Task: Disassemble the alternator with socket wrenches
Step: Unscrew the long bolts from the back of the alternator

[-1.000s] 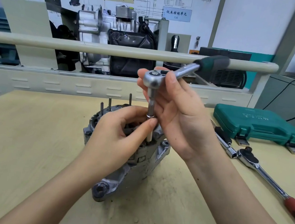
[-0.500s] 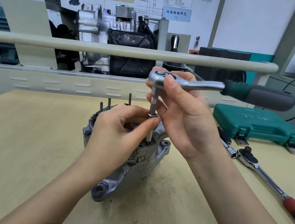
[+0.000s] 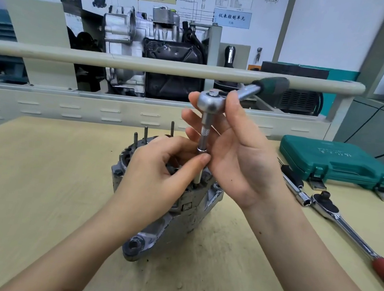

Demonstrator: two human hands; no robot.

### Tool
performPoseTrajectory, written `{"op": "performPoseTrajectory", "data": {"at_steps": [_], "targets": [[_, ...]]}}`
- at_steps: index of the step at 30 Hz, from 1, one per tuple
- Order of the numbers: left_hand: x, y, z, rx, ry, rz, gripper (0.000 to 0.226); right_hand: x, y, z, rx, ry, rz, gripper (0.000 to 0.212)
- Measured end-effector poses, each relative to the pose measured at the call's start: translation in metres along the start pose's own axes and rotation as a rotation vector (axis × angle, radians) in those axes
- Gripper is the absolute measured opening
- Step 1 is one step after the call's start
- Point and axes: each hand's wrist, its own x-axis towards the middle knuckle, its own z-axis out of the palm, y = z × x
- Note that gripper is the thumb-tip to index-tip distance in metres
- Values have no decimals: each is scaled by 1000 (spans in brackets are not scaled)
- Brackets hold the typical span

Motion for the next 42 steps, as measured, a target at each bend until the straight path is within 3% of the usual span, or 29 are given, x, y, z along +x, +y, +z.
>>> {"op": "performPoseTrajectory", "data": {"at_steps": [4, 8, 14, 20, 27, 37, 42], "targets": [[0, 0, 2, -6, 15, -18, 2, 0, 1, 0, 52, 38, -47, 41], [1, 1, 3, -61, 38, -58, 7, 0, 3, 0, 49, 24, -16, 45], [-1, 0, -1, -6, -8, -51, 3, 1, 3, 1, 15, -2, 16, 34], [0, 1, -2, 47, 18, -19, 10, -2, 0, 3, 22, -2, -3, 46], [-1, 2, 2, 15, 104, -65, 18, -4, 2, 5, 22, 103, -103, 23], [1, 3, -3, 23, -73, -54, 13, -1, 1, 8, -36, 57, -22, 34], [0, 2, -1, 24, -9, -33, 25, 0, 1, 6, -2, 59, -27, 40]]}}
